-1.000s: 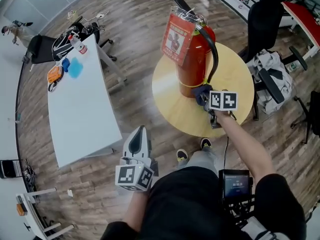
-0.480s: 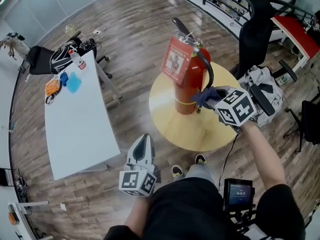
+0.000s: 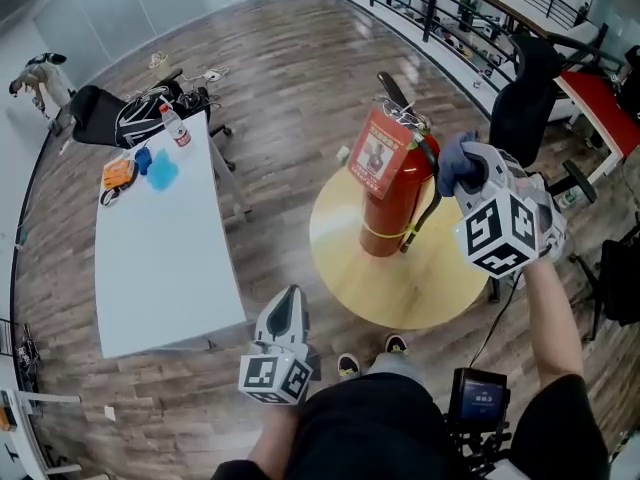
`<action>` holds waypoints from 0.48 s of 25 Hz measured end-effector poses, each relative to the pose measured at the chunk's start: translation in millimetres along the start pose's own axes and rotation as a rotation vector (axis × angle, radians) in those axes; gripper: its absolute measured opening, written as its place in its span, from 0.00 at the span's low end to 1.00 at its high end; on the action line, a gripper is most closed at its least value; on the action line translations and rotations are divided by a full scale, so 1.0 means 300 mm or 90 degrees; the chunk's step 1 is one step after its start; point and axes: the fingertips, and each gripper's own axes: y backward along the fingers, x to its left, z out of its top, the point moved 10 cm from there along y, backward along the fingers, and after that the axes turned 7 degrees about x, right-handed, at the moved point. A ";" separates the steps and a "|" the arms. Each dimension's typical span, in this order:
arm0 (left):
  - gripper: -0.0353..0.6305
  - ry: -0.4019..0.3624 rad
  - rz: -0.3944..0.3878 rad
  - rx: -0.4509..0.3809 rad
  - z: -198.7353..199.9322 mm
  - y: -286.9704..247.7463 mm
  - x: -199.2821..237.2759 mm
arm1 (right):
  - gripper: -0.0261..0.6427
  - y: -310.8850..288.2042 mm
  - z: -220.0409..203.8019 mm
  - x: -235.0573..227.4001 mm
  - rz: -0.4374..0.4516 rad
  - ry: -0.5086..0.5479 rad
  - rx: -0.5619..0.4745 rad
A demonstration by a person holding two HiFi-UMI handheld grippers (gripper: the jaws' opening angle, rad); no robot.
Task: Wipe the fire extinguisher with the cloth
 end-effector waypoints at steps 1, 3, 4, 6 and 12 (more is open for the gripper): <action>0.09 0.000 -0.001 0.001 0.001 0.004 -0.001 | 0.17 -0.004 0.014 -0.013 -0.016 0.023 0.000; 0.09 0.000 -0.005 0.005 0.000 0.009 -0.009 | 0.17 -0.008 0.051 -0.043 -0.057 0.065 -0.013; 0.09 -0.001 -0.007 0.006 0.000 0.007 -0.013 | 0.17 -0.017 0.081 -0.056 -0.082 0.104 -0.020; 0.09 -0.005 -0.011 0.002 0.004 -0.002 -0.020 | 0.17 -0.054 0.153 -0.075 -0.129 0.211 -0.029; 0.09 -0.011 -0.022 -0.001 -0.005 -0.010 -0.042 | 0.17 -0.170 0.270 -0.144 -0.125 0.427 0.015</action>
